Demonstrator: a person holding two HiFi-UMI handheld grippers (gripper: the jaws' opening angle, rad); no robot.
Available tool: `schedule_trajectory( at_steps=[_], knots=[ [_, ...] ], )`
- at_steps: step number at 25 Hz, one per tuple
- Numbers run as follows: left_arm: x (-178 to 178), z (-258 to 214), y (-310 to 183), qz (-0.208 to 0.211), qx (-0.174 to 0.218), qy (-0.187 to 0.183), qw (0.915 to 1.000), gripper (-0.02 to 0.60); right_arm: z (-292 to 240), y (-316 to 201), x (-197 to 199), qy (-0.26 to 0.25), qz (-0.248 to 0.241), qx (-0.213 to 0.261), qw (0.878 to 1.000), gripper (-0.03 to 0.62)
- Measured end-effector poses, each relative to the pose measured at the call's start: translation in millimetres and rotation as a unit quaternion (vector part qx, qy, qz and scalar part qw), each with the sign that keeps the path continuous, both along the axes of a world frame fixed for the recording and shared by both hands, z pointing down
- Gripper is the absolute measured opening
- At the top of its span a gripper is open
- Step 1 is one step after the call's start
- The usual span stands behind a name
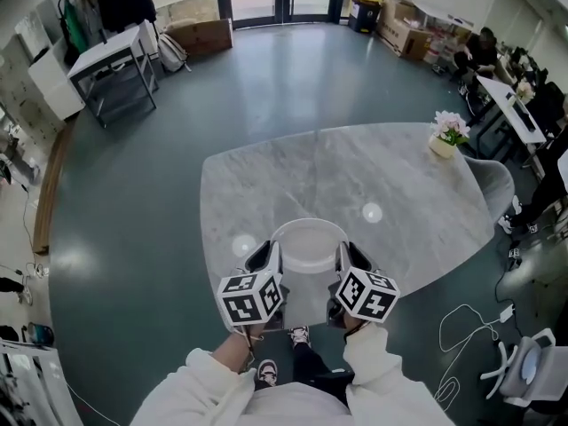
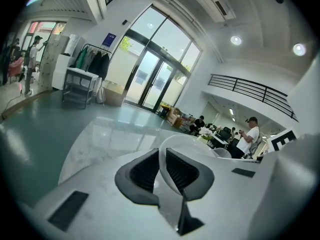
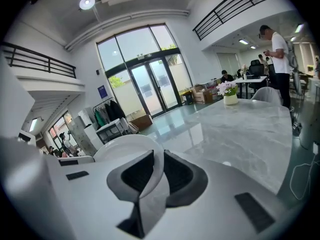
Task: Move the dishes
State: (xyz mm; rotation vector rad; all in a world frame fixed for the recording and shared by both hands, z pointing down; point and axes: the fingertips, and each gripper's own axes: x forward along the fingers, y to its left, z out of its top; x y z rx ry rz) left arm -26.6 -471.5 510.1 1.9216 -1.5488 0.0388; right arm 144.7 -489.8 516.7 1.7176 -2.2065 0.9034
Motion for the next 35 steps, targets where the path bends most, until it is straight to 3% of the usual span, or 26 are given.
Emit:
schedule_trajectory(
  at_steps=[11, 24, 35],
  knots=[
    [4, 21, -118, -0.021, -0.012, 0.014, 0.9996, 0.04, 26, -123, 5, -0.021, -0.015, -0.02, 0.999, 0.115],
    [-2, 91, -241, -0.058, -0.049, 0.032, 0.9966, 0.04, 88, -260, -4, -0.011, -0.065, -0.044, 0.997, 0.11],
    [-6, 147, -298, -0.042, -0.094, -0.008, 0.9947, 0.04, 136, -326, -14, 0.019, -0.096, -0.048, 0.994, 0.11]
  ],
)
